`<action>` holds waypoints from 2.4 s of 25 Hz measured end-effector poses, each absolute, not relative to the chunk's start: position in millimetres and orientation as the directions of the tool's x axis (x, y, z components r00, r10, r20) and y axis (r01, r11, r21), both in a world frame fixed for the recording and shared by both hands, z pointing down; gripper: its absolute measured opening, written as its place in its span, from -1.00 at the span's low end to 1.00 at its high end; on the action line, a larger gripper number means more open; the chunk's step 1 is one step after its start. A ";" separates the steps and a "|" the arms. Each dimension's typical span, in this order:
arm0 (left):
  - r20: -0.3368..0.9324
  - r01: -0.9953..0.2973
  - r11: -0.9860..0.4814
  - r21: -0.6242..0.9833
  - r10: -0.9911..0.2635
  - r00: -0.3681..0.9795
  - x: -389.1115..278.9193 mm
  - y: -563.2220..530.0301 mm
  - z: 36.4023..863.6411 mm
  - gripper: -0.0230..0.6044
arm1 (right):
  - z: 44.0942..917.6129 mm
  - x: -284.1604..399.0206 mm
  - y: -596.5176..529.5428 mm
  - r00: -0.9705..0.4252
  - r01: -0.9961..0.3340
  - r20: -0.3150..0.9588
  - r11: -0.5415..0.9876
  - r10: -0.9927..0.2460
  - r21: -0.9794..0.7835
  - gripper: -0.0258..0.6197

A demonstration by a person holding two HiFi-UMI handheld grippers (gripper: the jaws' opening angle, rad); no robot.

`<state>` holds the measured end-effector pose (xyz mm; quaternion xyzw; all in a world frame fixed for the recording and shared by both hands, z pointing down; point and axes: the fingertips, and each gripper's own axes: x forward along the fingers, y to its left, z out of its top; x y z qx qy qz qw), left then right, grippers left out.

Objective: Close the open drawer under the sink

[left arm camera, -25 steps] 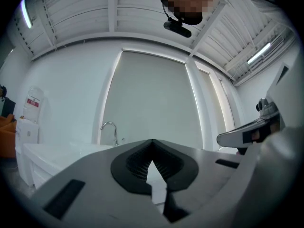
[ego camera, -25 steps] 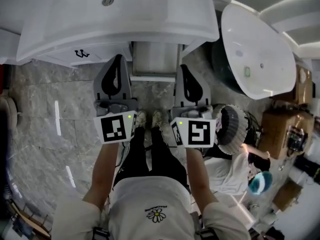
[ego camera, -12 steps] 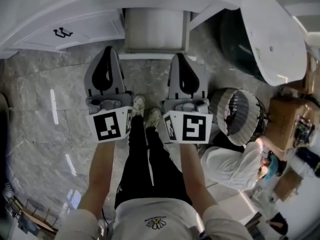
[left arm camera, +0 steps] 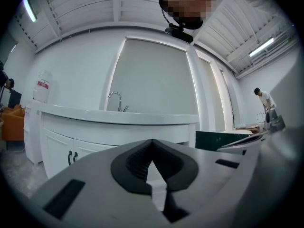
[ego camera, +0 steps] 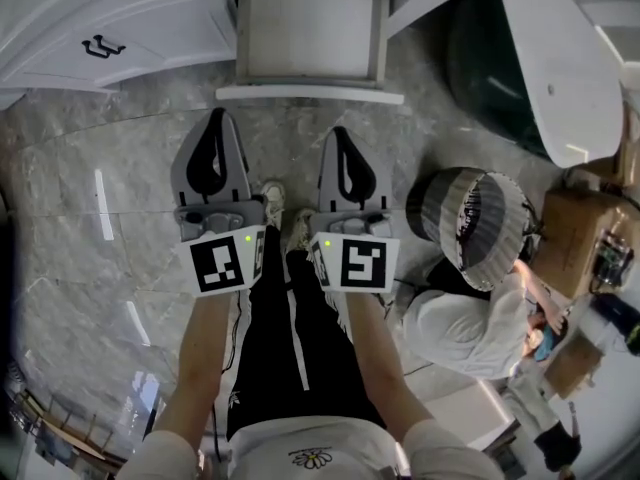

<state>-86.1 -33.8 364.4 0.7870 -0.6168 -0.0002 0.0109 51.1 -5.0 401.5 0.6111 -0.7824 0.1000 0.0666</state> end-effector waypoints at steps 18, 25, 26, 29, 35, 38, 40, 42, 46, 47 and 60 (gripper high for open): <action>0.074 -0.977 -0.213 0.032 -0.974 0.215 -92.0 -34.1 406.6 -0.89 | 497.7 37.3 -23.6 -0.229 -0.972 0.363 0.195 -0.903 -0.129 -0.31; 0.099 -0.980 -0.199 0.029 -0.975 0.200 -104.8 -28.7 440.4 -0.89 | 549.5 22.9 -39.8 -0.211 -0.977 0.429 0.200 -0.878 -0.072 -0.25; 0.107 -0.981 -0.194 0.031 -0.975 0.196 -107.3 -28.0 445.9 -0.89 | 554.9 21.1 -41.7 -0.202 -0.979 0.437 0.196 -0.876 -0.060 -0.25; 0.116 -0.984 -0.174 0.039 -0.977 0.178 -112.7 -30.9 455.8 -0.89 | 569.5 18.2 -52.2 -0.182 -0.981 0.454 0.191 -0.872 -0.026 -0.25; 0.122 -0.983 -0.180 0.026 -0.976 0.182 -116.3 -35.3 460.2 -0.89 | 589.0 21.3 -60.7 -0.138 -0.988 0.484 0.156 -0.864 -0.003 -0.25; 0.126 -0.985 -0.171 0.021 -0.977 0.172 -120.3 -38.2 461.8 -0.89 | 592.1 22.5 -63.4 -0.120 -0.990 0.484 0.142 -0.867 0.008 -0.25; 0.128 -0.986 -0.166 0.020 -0.978 0.167 -121.9 -39.4 463.4 -0.89 | 591.6 22.5 -65.6 -0.112 -0.990 0.477 0.138 -0.872 0.020 -0.29; 0.137 -0.985 -0.169 0.020 -0.976 0.170 -122.0 -39.2 466.4 -0.89 | 590.6 22.7 -67.9 -0.105 -0.991 0.468 0.130 -0.877 0.021 -0.42; 0.154 -0.986 -0.166 0.033 -0.974 0.169 -120.1 -36.8 471.4 -0.89 | 590.2 22.6 -68.0 -0.108 -0.993 0.463 0.117 -0.880 -0.011 -0.44; 0.159 -0.985 -0.168 0.034 -0.972 0.171 -119.3 -36.5 472.8 -0.89 | 590.2 23.0 -67.9 -0.109 -0.993 0.463 0.115 -0.880 -0.015 -0.45; 0.168 -0.986 -0.162 0.027 -0.972 0.165 -120.5 -39.9 478.7 -0.89 | 590.5 22.7 -68.6 -0.142 -0.990 0.458 0.128 -0.877 -0.063 -0.47</action>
